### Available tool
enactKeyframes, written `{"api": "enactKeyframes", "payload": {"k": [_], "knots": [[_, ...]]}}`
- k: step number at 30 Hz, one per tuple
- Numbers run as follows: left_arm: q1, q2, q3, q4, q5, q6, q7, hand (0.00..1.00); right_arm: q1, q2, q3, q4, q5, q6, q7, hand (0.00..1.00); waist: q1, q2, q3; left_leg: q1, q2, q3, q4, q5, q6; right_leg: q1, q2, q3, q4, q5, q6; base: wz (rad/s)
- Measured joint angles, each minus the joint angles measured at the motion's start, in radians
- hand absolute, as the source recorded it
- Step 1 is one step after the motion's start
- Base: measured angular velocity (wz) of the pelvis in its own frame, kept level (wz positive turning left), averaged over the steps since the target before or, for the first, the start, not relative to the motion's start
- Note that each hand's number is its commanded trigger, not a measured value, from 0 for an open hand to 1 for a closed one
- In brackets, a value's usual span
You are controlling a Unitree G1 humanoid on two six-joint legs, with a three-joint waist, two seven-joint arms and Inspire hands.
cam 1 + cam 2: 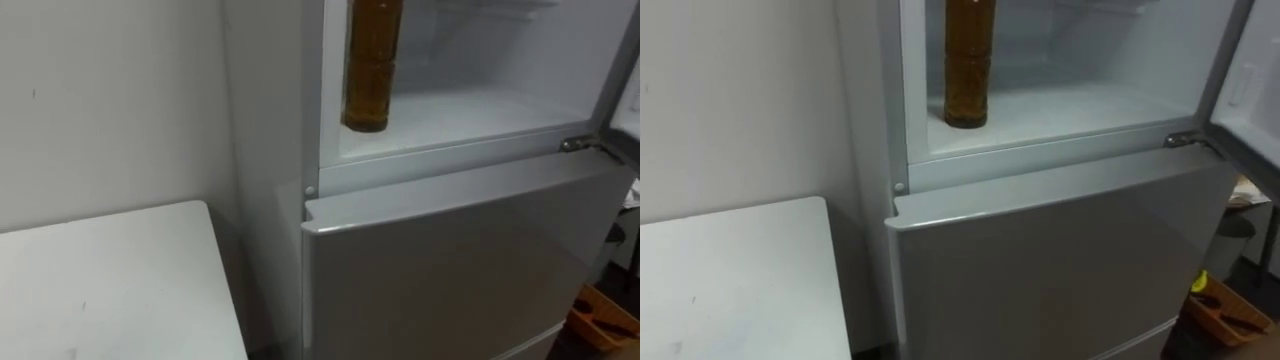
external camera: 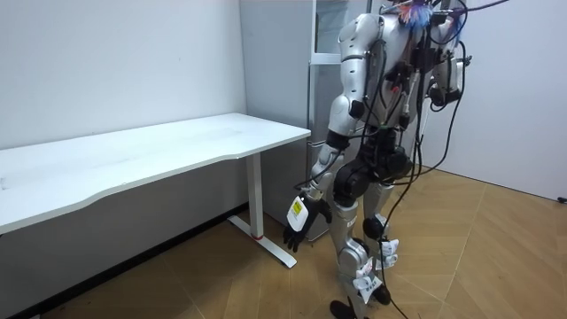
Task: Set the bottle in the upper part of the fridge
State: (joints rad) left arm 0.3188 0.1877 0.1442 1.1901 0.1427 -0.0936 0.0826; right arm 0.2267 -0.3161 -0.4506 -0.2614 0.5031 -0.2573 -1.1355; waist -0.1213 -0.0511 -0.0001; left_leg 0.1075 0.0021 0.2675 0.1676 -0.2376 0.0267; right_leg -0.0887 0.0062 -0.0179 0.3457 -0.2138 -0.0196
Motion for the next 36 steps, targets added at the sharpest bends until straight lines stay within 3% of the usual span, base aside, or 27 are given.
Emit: {"api": "enactKeyframes", "payload": {"k": [12, 17, 24, 27, 36], "knots": [[0.001, 0.003, -0.052, 0.008, -0.005, 0.000, 0.029, 0.00, -0.006, -0.020, 0.081, -0.141, -0.049, -0.029, 0.074, 0.00, 0.049, 0.004, 0.0018, -0.010, 0.005, -0.028, 0.008, 0.001, -0.001, 0.008, 0.003, -0.019, -0.016, 0.009, -0.008, 0.05], [0.002, 0.005, -0.051, 0.005, -0.003, 0.001, 0.037, 0.00, -0.030, -0.034, 0.081, -0.147, -0.100, -0.030, 0.111, 0.00, 0.045, 0.001, 0.0007, -0.008, 0.006, -0.031, -0.001, 0.001, -0.001, 0.022, 0.002, -0.030, -0.037, 0.011, -0.006, 0.09], [0.000, 0.013, -0.052, 0.006, -0.003, 0.024, 0.041, 0.00, -0.044, -0.036, 0.076, -0.153, -0.154, -0.030, 0.163, 0.00, 0.044, -0.022, -0.0044, -0.007, 0.007, -0.032, -0.001, 0.001, -0.001, 0.036, -0.001, -0.051, -0.044, 0.010, -0.005, 0.02], [0.000, 0.014, -0.051, 0.006, -0.003, 0.031, 0.041, 0.00, -0.044, -0.036, 0.076, -0.153, -0.159, -0.028, 0.187, 0.00, 0.044, -0.029, -0.0031, -0.008, 0.009, -0.032, -0.001, 0.001, -0.001, 0.042, -0.002, -0.060, -0.053, 0.011, -0.004, 0.08], [0.000, 0.019, -0.050, 0.006, -0.002, 0.051, 0.019, 0.00, -0.044, -0.035, 0.076, -0.200, -0.244, -0.024, 0.273, 0.00, 0.048, -0.021, -0.0021, -0.005, 0.014, -0.032, -0.004, -0.002, -0.004, 0.055, 0.001, -0.068, -0.072, 0.012, -0.005, 0.02]]}}
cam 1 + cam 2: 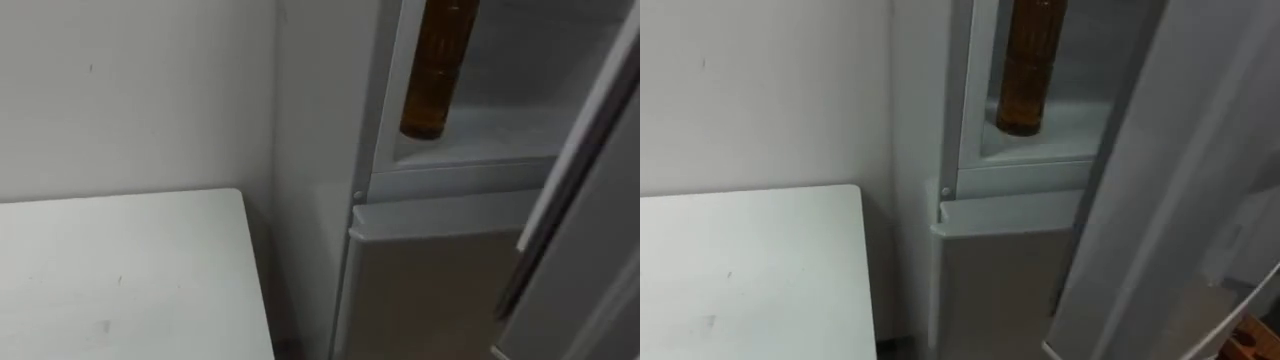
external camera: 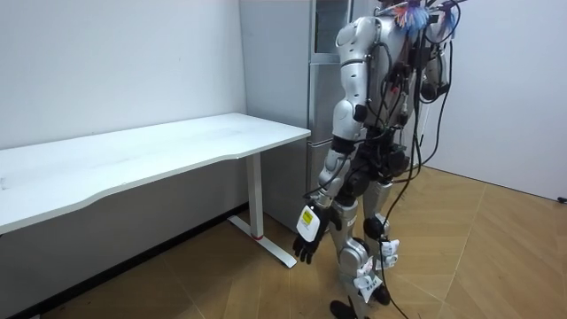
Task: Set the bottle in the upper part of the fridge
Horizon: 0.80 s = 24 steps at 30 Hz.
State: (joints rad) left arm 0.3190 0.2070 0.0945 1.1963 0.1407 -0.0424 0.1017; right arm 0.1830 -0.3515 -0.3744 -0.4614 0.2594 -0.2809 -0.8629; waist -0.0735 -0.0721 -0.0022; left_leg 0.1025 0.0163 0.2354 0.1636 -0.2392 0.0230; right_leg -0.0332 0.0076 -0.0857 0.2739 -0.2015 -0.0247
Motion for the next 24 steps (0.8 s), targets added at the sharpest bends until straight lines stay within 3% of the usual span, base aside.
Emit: {"api": "enactKeyframes", "payload": {"k": [5, 14, 24], "knots": [[-0.004, 0.000, 0.000, -0.003, 0.001, 0.001, -0.008, 0.00, 0.000, 0.000, 0.003, -0.019, -0.001, 0.012, 0.051, 0.00, 0.022, 0.008, 0.0010, 0.012, 0.002, 0.001, -0.002, -0.002, -0.003, 0.008, 0.002, 0.000, -0.002, 0.000, 0.000, -0.01], [-0.019, 0.004, -0.023, 0.000, -0.002, 0.001, -0.009, 0.00, -0.008, 0.000, 0.097, -0.026, -0.041, 0.013, 0.097, 0.00, 0.053, 0.012, 0.0014, 0.013, 0.005, -0.012, 0.004, -0.001, -0.003, 0.024, -0.001, -0.013, -0.002, 0.001, -0.001, 0.05], [-0.040, 0.001, -0.024, -0.001, -0.001, 0.003, -0.005, 0.00, -0.104, 0.000, 0.159, -0.026, -0.119, 0.016, 0.127, 0.00, 0.069, 0.018, 0.0041, 0.012, 0.006, -0.032, 0.004, -0.002, -0.003, 0.036, -0.002, -0.034, -0.024, 0.001, -0.001, 0.05]]}}
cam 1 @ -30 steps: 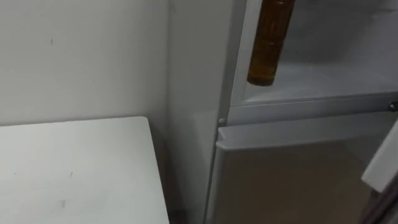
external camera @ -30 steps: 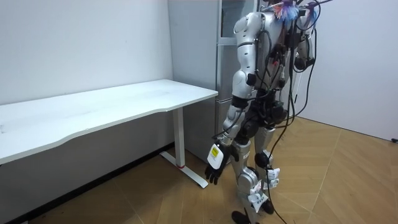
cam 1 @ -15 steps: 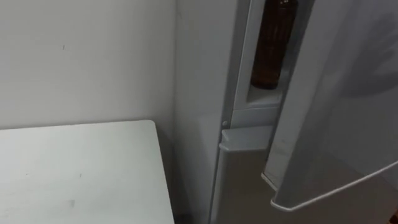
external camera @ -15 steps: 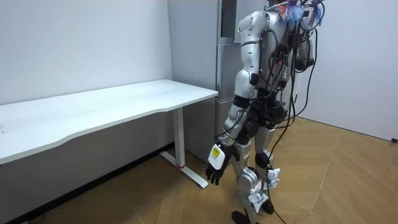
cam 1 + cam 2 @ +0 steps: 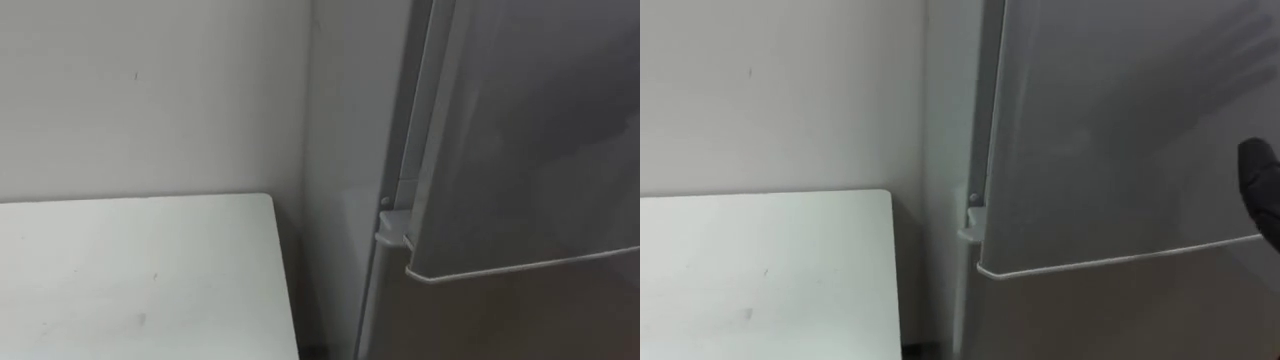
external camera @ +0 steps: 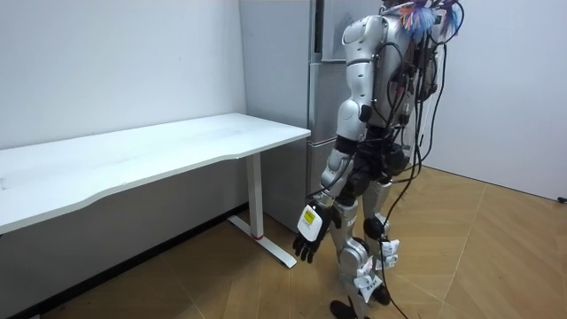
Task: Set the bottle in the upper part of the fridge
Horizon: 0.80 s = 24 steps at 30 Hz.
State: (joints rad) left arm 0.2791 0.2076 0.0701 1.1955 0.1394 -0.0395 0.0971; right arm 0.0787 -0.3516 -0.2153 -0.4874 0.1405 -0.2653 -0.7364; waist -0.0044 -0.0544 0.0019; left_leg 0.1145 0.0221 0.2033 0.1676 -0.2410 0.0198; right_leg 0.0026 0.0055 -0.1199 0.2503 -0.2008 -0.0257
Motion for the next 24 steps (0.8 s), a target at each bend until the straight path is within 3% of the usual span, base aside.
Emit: {"api": "enactKeyframes", "payload": {"k": [7, 13, 16, 24], "knots": [[-0.001, 0.000, 0.001, 0.000, 0.009, 0.001, 0.009, 0.00, -0.005, 0.000, 0.030, 0.001, -0.037, -0.001, 0.021, 0.00, 0.014, 0.004, -0.0014, 0.002, -0.002, -0.019, 0.002, 0.000, -0.001, 0.019, -0.002, -0.022, -0.003, 0.001, -0.001, 0.07], [-0.004, 0.002, 0.002, 0.000, 0.009, 0.008, -0.001, 0.00, -0.014, 0.000, 0.063, 0.002, -0.036, 0.026, 0.070, 0.00, 0.032, 0.004, 0.0035, 0.025, -0.002, -0.026, 0.002, 0.001, -0.001, 0.049, -0.003, -0.021, -0.016, 0.002, -0.002, 0.04], [-0.007, 0.004, -0.007, 0.000, 0.007, 0.009, -0.014, 0.00, -0.016, 0.000, 0.111, 0.003, -0.039, 0.034, 0.095, 0.00, 0.041, 0.002, 0.0032, 0.018, -0.002, -0.037, 0.008, 0.001, -0.001, 0.048, -0.006, -0.027, -0.023, 0.002, -0.002, 0.02], [-0.017, 0.005, -0.015, 0.002, 0.009, 0.012, -0.044, 0.00, -0.061, 0.002, 0.121, 0.020, -0.081, 0.047, 0.093, 0.00, 0.056, 0.001, 0.0027, 0.000, -0.003, -0.068, 0.021, 0.002, -0.004, 0.047, -0.004, -0.055, -0.028, 0.007, -0.006, 0.08]]}}
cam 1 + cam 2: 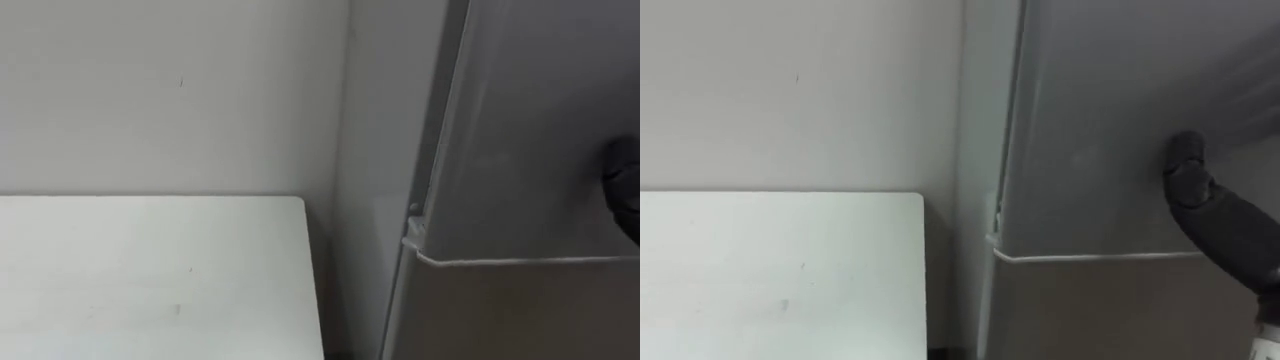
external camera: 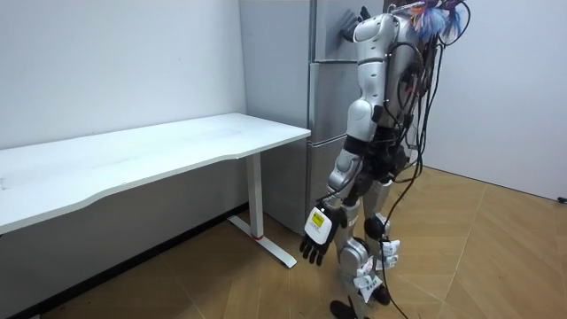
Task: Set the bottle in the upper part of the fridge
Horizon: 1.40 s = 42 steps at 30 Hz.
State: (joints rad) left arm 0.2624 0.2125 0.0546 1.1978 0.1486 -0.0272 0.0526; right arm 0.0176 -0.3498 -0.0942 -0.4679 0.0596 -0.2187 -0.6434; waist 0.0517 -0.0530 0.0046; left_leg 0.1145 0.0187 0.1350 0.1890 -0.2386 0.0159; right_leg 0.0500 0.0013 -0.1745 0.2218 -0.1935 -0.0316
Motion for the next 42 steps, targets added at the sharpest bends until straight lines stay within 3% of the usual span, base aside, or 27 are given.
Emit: {"api": "enactKeyframes", "payload": {"k": [4, 7, 15, 18, 20, 22, 29, 31, 36, 42], "knots": [[0.000, 0.000, 0.000, 0.002, 0.000, 0.000, -0.024, 0.00, -0.046, 0.002, 0.004, 0.065, -0.037, -0.005, -0.016, 0.00, 0.018, -0.003, 0.0010, -0.001, 0.000, -0.005, 0.000, 0.002, -0.002, 0.000, 0.000, -0.006, -0.001, 0.001, -0.002, 0.02], [0.004, 0.002, 0.000, 0.001, 0.000, 0.003, -0.017, 0.00, -0.051, 0.003, 0.011, 0.109, -0.025, -0.035, -0.023, 0.00, 0.028, -0.006, 0.0007, -0.002, 0.001, -0.006, 0.005, 0.002, -0.002, 0.003, -0.002, -0.010, -0.001, 0.001, -0.003, 0.02], [0.032, 0.007, -0.001, -0.046, -0.002, 0.036, 0.009, 0.00, -0.091, 0.003, 0.015, 0.217, -0.021, -0.055, -0.081, 0.00, 0.037, -0.014, 0.0015, -0.027, -0.008, -0.063, 0.024, 0.006, -0.001, 0.004, -0.018, -0.052, -0.004, 0.007, -0.001, 0.15], [0.043, 0.008, -0.009, -0.066, -0.003, 0.045, 0.023, 0.00, -0.127, 0.003, 0.027, 0.308, -0.022, -0.102, -0.116, 0.00, 0.035, -0.011, 0.0019, -0.034, -0.010, -0.084, 0.043, 0.006, 0.000, 0.024, -0.019, -0.070, -0.017, 0.018, -0.001, 0.20], [0.038, 0.007, -0.019, -0.066, -0.004, 0.050, 0.033, 0.00, -0.156, 0.003, 0.026, 0.391, -0.022, -0.140, -0.128, 0.00, 0.037, -0.008, 0.0014, -0.034, -0.014, -0.101, 0.053, 0.006, 0.002, 0.040, -0.022, -0.086, -0.025, 0.020, 0.009, 0.23], [0.039, 0.009, -0.019, -0.071, -0.001, 0.058, 0.033, 0.00, -0.176, 0.001, 0.022, 0.450, -0.028, -0.155, -0.128, 0.00, 0.037, -0.008, 0.0015, -0.034, -0.016, -0.112, 0.053, 0.011, 0.005, 0.043, -0.026, -0.095, -0.028, 0.025, 0.014, 0.13], [0.042, 0.009, -0.049, -0.090, -0.002, 0.112, 0.050, 0.00, -0.216, -0.030, 0.004, 0.591, -0.020, -0.159, -0.122, 0.00, 0.042, 0.001, -0.0015, -0.037, -0.037, -0.144, 0.054, 0.031, 0.017, 0.042, -0.055, -0.128, -0.015, 0.030, 0.021, 0.13], [0.046, 0.007, -0.048, -0.090, -0.001, 0.114, 0.054, 0.00, -0.215, -0.036, -0.014, 0.617, -0.016, -0.158, -0.112, 0.00, 0.042, 0.008, -0.0038, -0.045, -0.051, -0.169, 0.058, 0.037, 0.025, 0.038, -0.060, -0.130, -0.017, 0.034, 0.028, 0.08], [0.061, -0.005, -0.046, -0.090, -0.013, 0.114, 0.072, 0.00, -0.215, -0.037, -0.041, 0.617, 0.016, -0.151, -0.095, 0.00, 0.035, 0.029, -0.0081, -0.053, -0.065, -0.179, 0.062, 0.045, 0.036, 0.035, -0.073, -0.137, -0.016, 0.045, 0.039, 0.09], [0.068, -0.004, 0.012, -0.094, -0.027, 0.101, 0.071, 0.00, -0.200, -0.037, -0.078, 0.608, 0.054, -0.140, -0.069, 0.00, 0.023, 0.018, -0.0130, -0.059, -0.067, -0.179, 0.065, 0.045, 0.042, 0.034, -0.078, -0.148, -0.018, 0.052, 0.049, 0.02]]}}
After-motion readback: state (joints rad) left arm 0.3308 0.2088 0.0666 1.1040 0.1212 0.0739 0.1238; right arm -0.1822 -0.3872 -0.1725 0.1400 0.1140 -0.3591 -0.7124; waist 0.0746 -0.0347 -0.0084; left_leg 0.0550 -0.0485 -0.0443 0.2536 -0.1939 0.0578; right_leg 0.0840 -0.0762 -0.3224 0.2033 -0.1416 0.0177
